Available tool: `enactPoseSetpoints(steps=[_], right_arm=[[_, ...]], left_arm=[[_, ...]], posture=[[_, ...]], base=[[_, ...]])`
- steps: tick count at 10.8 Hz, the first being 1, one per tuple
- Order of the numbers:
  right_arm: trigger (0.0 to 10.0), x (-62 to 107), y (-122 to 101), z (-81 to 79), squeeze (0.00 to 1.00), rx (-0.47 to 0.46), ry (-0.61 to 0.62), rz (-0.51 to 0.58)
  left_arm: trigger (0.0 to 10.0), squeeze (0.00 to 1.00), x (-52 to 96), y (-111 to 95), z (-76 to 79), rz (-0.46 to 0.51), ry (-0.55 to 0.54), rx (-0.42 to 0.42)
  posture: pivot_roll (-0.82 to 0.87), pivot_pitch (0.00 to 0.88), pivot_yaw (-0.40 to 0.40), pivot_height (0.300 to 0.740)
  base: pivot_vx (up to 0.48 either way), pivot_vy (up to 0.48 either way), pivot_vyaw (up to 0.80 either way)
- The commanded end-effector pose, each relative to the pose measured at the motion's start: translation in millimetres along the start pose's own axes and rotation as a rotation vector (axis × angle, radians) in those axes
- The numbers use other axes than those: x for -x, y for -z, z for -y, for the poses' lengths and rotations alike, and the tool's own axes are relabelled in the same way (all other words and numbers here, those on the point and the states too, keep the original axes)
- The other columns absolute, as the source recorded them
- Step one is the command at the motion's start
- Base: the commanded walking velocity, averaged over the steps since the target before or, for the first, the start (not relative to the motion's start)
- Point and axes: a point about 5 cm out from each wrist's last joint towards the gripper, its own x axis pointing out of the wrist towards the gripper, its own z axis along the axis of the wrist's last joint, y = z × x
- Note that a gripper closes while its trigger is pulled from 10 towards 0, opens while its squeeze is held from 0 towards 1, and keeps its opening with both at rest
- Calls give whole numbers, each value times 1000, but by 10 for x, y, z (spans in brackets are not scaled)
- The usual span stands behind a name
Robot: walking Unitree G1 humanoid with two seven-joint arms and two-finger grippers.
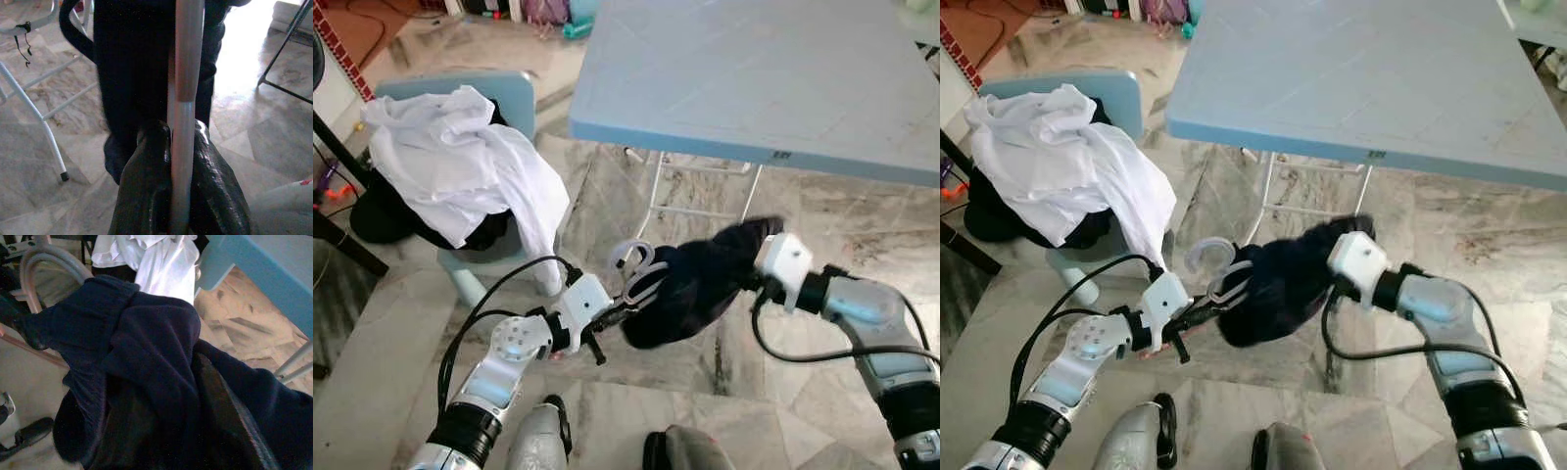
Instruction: Hang hanger
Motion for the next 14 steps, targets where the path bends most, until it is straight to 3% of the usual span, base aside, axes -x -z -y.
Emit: enactPoseSetpoints(steps=[1, 2, 3, 6, 8, 11, 14], right_arm=[[5922, 36, 32, 16, 1000, -32, 30, -6], [0, 22, 60, -18, 808, -46, 33, -6], [0, 16, 90, -2, 0, -41, 61, -12], [0, 29, 94, 141, 0, -41, 184, -9], [0, 74, 58, 356, 0, -74, 370, 37], [0, 139, 47, 577, 0, -177, 618, 90], [0, 156, -2, 764, 0, -341, 885, 167]], left_arm=[[0, 0, -2, -75, -1, 47, 0, -28], [0, 0, -3, -75, -1, 46, 0, -31], [0, 0, 1, -73, 1, 47, 3, -33], [0, 0, 7, -78, -8, 48, 3, -43], [0, 0, 13, -50, 16, 33, 9, -45], [0, 0, 37, 0, 50, -1, 37, -64], [0, 0, 46, 18, 78, -6, 44, -62]], posture=[[-28, 187, -63, 740], [-25, 187, -65, 740], [-23, 184, -62, 740], [-22, 184, -63, 740], [-18, 184, -62, 740], [-15, 184, -60, 740], [-13, 187, -63, 740]], base=[[0, 0, 0], [0, 0, 0], [0, 0, 0], [0, 0, 0], [0, 0, 0], [0, 0, 0], [0, 0, 0]])
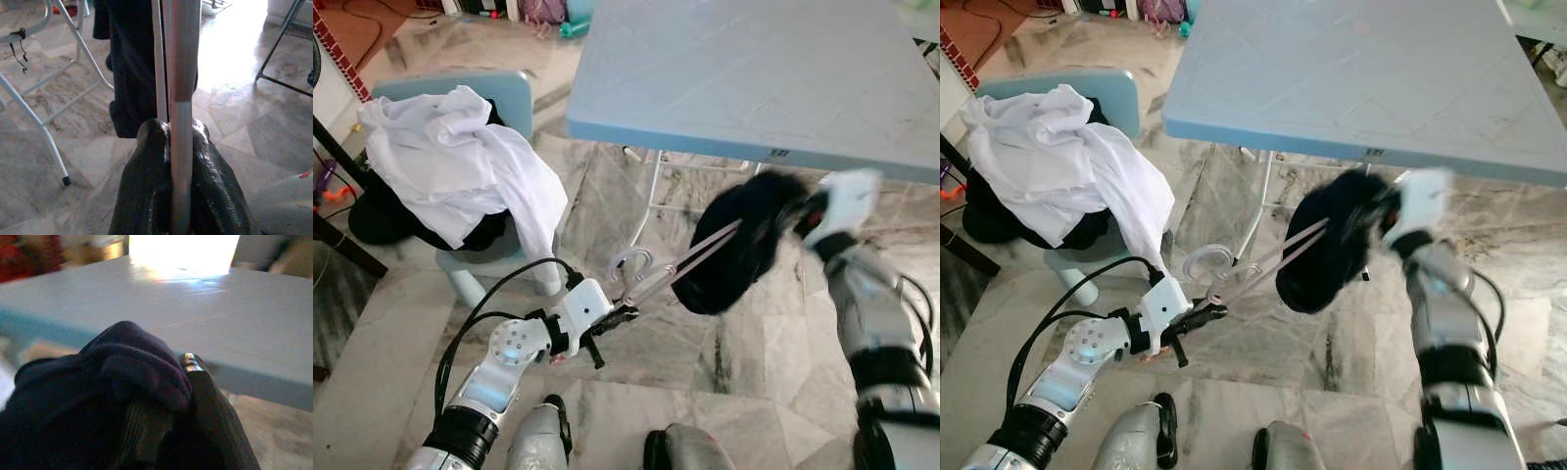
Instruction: Hang hanger
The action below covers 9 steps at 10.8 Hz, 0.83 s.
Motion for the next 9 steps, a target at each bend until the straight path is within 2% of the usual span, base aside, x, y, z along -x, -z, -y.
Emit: enactPoseSetpoints(steps=[1, 2, 4, 5, 6, 7, 8, 9], right_arm=[[0, -16, -89, 175, 0, -75, 162, 39], [0, -28, -135, 227, 0, -135, 280, 76], [0, 48, -107, 301, 0, -11, 415, 67], [0, 178, 81, 404, 0, 55, 533, -51], [0, 334, 244, 469, 0, 96, 624, -120], [0, 466, 372, 522, 0, 112, 699, -166], [0, 543, 422, 535, 0, 106, 720, -168], [0, 595, 478, 493, 0, 93, 716, -180]], left_arm=[[0, 0, 17, 30, 78, -22, 46, -22], [0, 0, 27, 42, 116, -26, 57, -21], [0, 0, 78, 62, 166, -14, 19, -10], [0, 0, 143, 39, 158, 23, -60, 16], [0, 0, 221, 27, 122, 49, -147, 28], [0, 0, 306, 42, 116, 65, -207, 37], [0, 0, 373, 40, 146, 78, -241, 29], [3490, 0, 439, 42, 94, 80, -386, 9]], posture=[[-13, 188, -64, 740], [-12, 189, -65, 740], [-4, 193, -70, 740], [1, 198, -75, 740], [11, 203, -80, 740], [11, 203, -80, 740], [20, 213, -81, 740], [21, 214, -79, 740]], base=[[0, 0, 0], [0, 0, 0], [0, 0, 0], [0, 0, 0], [0, 0, 0], [0, 0, 0], [0, 0, 0], [0, 0, 0]])
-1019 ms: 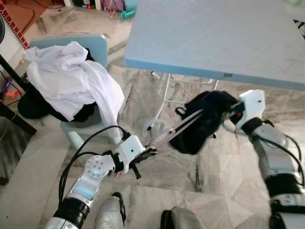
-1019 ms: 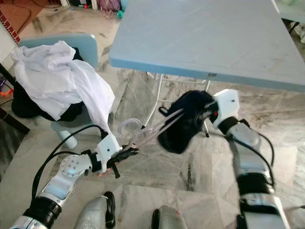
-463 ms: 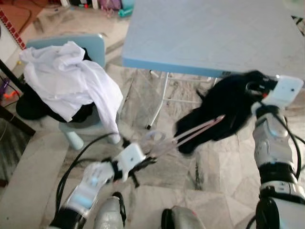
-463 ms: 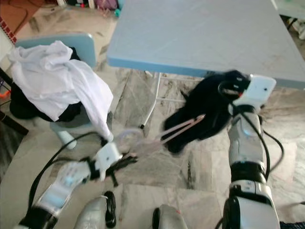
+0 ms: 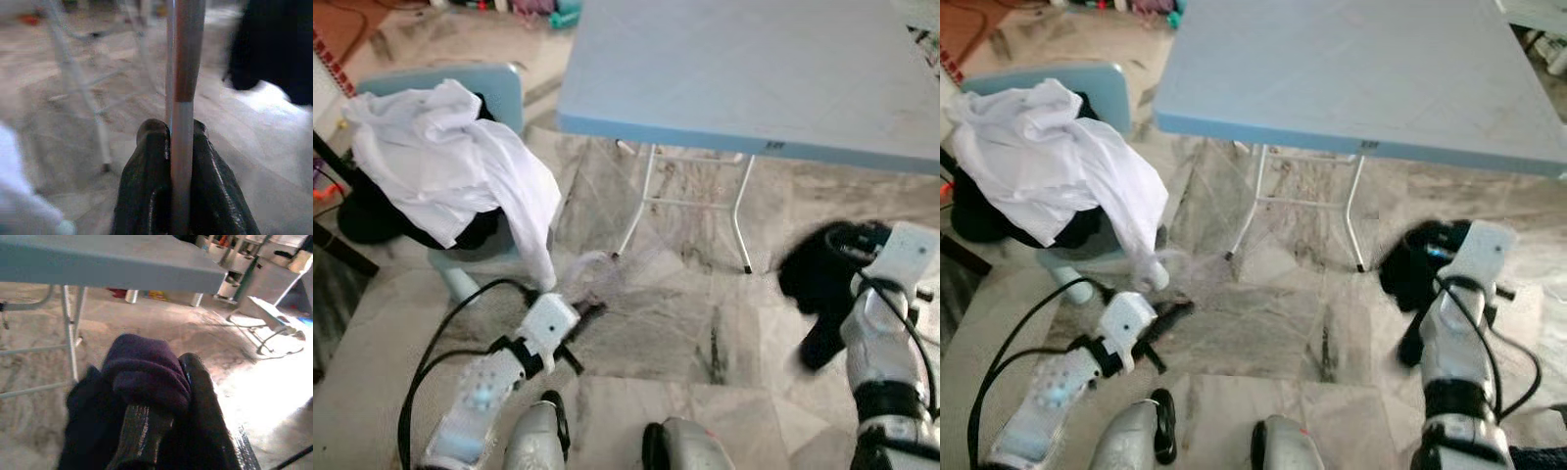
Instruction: Hang hanger
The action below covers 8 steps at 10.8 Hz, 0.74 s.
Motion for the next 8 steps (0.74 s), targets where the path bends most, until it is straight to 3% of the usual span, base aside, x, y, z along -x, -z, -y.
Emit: enactPoseSetpoints(steps=[1, 2, 3, 4, 5, 6, 8], right_arm=[[0, 67, -54, -59, 0, -34, -52, 59], [0, 160, -144, -221, 0, -103, -192, 130], [0, 317, -339, -431, 0, 13, -386, 303], [0, 373, -352, -495, 0, -35, -399, 290], [0, 400, -415, -536, 0, -23, -401, 325], [0, 415, -517, -591, 0, -39, -411, 363], [0, 372, -612, -631, 0, -27, -400, 386]], left_arm=[[10000, 0, 29, -71, -59, 33, -82, -32], [10000, 0, 51, -95, -85, 49, -136, -39], [10000, 0, 57, -131, -201, 62, -234, -58], [10000, 0, 42, -265, -371, 108, -339, -73], [10000, 0, 17, -399, -502, 157, -397, -69], [10000, 0, -2, -495, -605, 193, -448, -20], [10000, 0, -43, -482, -628, 190, -438, -29]], posture=[[28, 211, -84, 740], [38, 200, -85, 740], [31, 184, -79, 740], [31, 182, -77, 740], [33, 180, -73, 740], [30, 181, -71, 740], [25, 180, -73, 740]], base=[[0, 0, 0], [0, 0, 0], [0, 0, 0], [0, 0, 0], [0, 0, 0], [0, 0, 0], [0, 0, 0]])
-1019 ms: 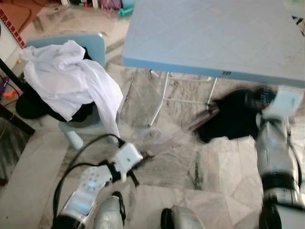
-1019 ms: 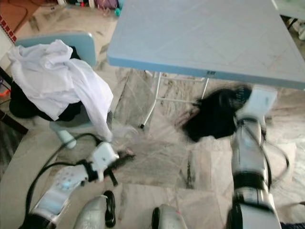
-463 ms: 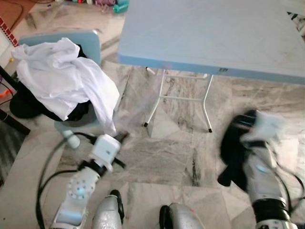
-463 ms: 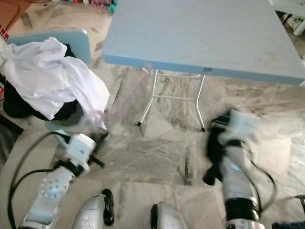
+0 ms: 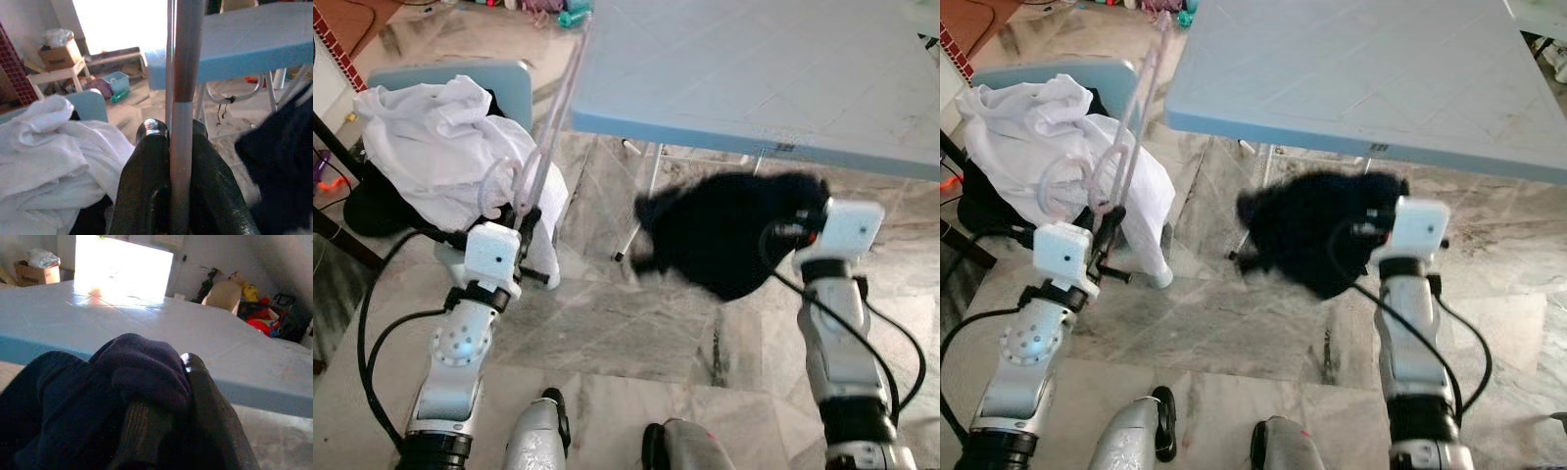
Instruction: Hang hanger
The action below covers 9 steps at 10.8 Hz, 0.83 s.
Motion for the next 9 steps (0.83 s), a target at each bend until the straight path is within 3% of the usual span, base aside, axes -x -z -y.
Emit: enactPoseSetpoints(steps=[1, 2, 3, 6, 7, 8, 9], right_arm=[[0, 2, -27, 78, 0, 15, 24, 4], [0, 12, 4, 107, 0, 10, 43, -17], [0, 3, 23, 110, 0, 19, 50, -23], [0, -85, 13, 82, 0, 19, 62, -18], [0, -219, -50, -8, 0, 4, 46, 8], [0, -258, -60, -24, 0, -2, 50, 14], [0, -258, -46, -20, 0, -27, 60, 4]], left_arm=[[10000, 0, 28, 55, 8, -30, 0, 11], [10000, 0, 90, 170, 21, -98, -24, 22], [10000, 0, 214, 321, 144, -170, 3, 70], [10000, 0, 418, 465, 477, -305, 138, 174], [10000, 0, 446, 511, 426, -346, 112, 154], [10000, 0, 458, 576, 364, -369, 86, 150], [10000, 0, 484, 701, 237, -408, -7, 177]], posture=[[24, 184, -75, 740], [25, 191, -74, 740], [26, 193, -75, 740], [64, 192, -69, 740], [77, 195, -71, 740], [73, 183, -75, 740], [63, 139, -72, 740]], base=[[0, 0, 0], [0, 0, 0], [0, 0, 0], [0, 0, 0], [0, 0, 0], [0, 0, 0], [0, 0, 0]])
